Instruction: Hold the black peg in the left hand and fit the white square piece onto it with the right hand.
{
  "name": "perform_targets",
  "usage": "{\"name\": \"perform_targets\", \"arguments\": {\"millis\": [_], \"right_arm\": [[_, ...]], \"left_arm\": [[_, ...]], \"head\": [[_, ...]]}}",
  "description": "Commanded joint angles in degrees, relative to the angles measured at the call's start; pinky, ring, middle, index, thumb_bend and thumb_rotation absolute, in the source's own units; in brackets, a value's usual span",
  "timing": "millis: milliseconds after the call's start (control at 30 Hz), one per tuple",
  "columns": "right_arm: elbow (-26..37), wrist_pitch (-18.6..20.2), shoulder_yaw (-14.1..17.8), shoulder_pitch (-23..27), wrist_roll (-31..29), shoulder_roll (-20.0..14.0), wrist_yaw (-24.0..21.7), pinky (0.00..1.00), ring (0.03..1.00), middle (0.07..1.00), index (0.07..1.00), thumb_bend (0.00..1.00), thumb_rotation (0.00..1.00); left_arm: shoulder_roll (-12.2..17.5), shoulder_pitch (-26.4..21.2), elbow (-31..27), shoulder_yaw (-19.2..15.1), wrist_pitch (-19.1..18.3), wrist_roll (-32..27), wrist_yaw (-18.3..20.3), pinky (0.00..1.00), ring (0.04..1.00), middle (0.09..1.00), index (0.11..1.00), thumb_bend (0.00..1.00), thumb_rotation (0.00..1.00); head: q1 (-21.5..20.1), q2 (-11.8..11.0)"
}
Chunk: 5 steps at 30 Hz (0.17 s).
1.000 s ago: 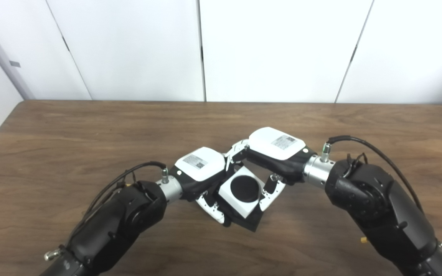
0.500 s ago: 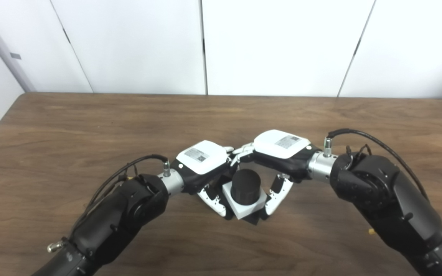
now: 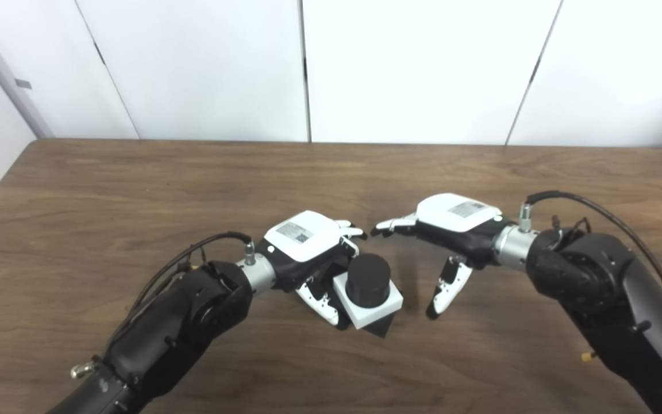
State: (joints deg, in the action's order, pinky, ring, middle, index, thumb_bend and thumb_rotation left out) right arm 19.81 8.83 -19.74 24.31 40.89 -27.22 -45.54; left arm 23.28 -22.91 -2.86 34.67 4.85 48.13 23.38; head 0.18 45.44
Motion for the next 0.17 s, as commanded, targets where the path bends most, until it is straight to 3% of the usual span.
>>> {"name": "perform_targets", "arguments": {"millis": [0,133], "right_arm": [[1.51,0.97,2.93,1.47,0.29,-0.61,3.16,0.74,0.835,0.844,0.838,0.84,0.09],[1.3,1.63,6.01,0.79,0.26,-0.38,5.73,0.7,0.805,0.82,0.793,0.81,0.05]], "left_arm": [[0.94,1.93,1.76,2.66,-0.19,3.32,4.52,0.89,0.925,0.91,0.492,0.52,0.08],[0.99,2.04,1.85,2.53,-0.26,3.1,4.49,0.89,0.925,0.907,0.492,0.52,0.07]], "head": [[-0.15,-0.07],[-0.24,-0.12]]}}
